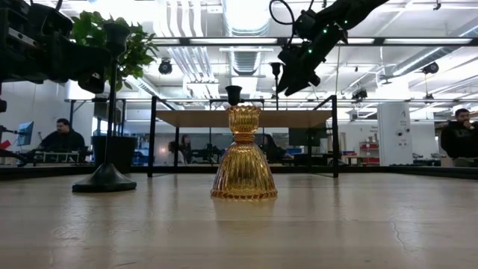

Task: Pick & Place candle stick holders
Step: Put the left black candle holder on the shelf

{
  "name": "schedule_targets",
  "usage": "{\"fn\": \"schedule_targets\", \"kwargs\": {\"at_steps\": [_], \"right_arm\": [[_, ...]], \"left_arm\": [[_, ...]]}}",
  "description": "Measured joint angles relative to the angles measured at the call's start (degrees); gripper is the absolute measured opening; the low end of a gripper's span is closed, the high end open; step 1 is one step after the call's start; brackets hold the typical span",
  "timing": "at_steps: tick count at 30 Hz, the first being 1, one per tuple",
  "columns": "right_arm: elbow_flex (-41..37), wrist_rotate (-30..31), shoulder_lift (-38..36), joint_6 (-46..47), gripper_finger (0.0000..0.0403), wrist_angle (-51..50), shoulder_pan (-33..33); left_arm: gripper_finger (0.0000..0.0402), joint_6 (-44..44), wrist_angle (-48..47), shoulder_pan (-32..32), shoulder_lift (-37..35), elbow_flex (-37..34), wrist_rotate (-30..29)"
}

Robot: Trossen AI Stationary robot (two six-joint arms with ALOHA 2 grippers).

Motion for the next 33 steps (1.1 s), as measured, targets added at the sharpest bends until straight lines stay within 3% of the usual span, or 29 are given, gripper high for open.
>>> {"fn": "schedule_targets", "kwargs": {"at_steps": [12,21,27,33], "right_arm": [[0.0,2.6,-10.3,-1.6,0.0283,-7.9,0.0],[-2.7,2.1,-22.8,0.0,0.0260,-17.6,0.2],[-7.3,-3.8,-31.7,5.1,0.0245,-18.1,1.3],[-13.9,-4.2,-39.5,11.4,0.0233,-17.8,5.0]], "left_arm": [[0.0014,0.0,0.0,0.0,0.0,0.0,0.0],[0.0014,0.0,0.0,0.0,0.0,0.0,0.0],[0.0014,0.0,0.0,0.0,0.0,0.0,0.0],[0.0014,0.0,0.0,0.0,0.0,0.0,0.0]]}}
